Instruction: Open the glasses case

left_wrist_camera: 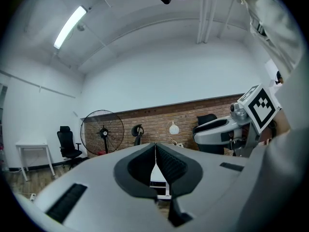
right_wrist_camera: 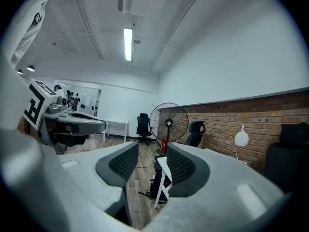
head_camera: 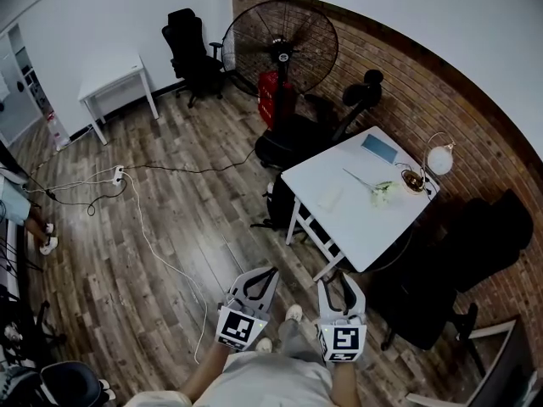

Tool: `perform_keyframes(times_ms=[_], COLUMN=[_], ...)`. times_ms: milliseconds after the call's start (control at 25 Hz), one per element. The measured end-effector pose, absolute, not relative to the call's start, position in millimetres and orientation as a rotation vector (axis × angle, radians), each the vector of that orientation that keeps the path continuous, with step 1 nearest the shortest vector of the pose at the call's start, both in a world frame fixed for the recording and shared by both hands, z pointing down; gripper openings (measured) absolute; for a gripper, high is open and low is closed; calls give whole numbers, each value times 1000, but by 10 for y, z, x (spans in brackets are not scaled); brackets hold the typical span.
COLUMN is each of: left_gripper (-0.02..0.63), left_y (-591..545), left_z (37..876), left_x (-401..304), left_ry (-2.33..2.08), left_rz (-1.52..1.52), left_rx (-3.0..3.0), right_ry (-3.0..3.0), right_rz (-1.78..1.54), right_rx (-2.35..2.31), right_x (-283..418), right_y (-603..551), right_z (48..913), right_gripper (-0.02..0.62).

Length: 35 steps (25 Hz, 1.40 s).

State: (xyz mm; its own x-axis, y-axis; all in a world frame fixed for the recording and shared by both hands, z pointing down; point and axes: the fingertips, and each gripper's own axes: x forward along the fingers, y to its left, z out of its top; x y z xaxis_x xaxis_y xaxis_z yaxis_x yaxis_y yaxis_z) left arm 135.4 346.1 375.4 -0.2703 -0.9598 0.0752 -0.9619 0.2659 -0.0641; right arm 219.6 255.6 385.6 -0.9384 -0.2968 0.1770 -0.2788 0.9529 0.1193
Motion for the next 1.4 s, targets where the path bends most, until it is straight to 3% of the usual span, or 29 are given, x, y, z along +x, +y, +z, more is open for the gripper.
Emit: perform_keyframes(times_ms=[1400], left_gripper=[8], left_y=[1760], left_z=[3639], left_x=[229], left_ry=[-2642], left_rz=[221], left_rx=[1604], right_ry=[-2968], right_rz=[-60], right_rx=[180], right_x=[897], right_y=[609], right_z=[3811], right_gripper=[186])
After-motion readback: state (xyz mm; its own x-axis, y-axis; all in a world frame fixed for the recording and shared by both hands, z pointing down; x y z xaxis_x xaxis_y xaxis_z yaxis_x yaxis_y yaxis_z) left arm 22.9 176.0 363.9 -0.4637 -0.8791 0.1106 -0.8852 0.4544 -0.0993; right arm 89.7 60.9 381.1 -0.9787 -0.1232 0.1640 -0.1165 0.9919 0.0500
